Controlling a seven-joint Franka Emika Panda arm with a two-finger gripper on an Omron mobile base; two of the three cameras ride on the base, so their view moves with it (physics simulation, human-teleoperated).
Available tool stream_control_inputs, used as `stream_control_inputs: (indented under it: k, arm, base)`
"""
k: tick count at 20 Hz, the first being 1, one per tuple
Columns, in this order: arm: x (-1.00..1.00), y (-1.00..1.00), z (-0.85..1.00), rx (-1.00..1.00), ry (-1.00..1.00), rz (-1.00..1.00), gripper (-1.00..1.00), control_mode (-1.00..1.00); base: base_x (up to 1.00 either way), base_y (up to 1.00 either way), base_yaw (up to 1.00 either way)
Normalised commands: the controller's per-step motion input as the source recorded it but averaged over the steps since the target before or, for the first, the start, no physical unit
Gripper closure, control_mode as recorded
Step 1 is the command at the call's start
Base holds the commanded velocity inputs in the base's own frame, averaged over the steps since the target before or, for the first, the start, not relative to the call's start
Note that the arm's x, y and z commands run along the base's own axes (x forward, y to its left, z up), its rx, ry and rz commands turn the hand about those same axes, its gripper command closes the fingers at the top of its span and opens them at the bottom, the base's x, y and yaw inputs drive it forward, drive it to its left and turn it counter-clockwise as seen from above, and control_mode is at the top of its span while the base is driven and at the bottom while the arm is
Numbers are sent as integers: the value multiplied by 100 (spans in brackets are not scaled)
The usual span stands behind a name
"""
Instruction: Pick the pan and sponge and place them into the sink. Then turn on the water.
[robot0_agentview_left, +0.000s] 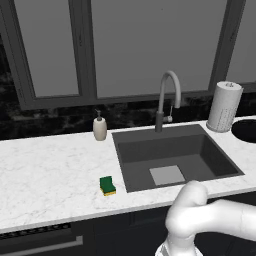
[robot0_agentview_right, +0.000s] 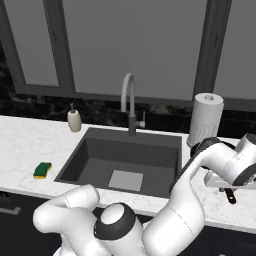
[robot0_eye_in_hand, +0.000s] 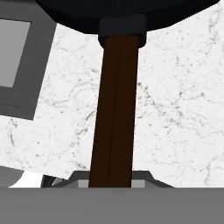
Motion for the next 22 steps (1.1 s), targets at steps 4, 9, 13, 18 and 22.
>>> stream_control_inputs:
  k: [4, 9, 13, 18, 22]
  arm:
    - [-7, 88, 65, 0, -9, 1, 100, -100]
    - [-3, 100, 55, 0, -2, 0, 100, -100]
    - [-10, 100, 42, 0, 0, -2, 100, -100]
    - [-2, 100, 18, 1, -3, 0, 100, -100]
    - [0, 100, 8, 2, 0, 1, 100, -100]
  base:
    - [0, 0, 0]
    - [0, 0, 0]
    - [0, 0, 0]
    - [0, 0, 0]
    - [0, 0, 0]
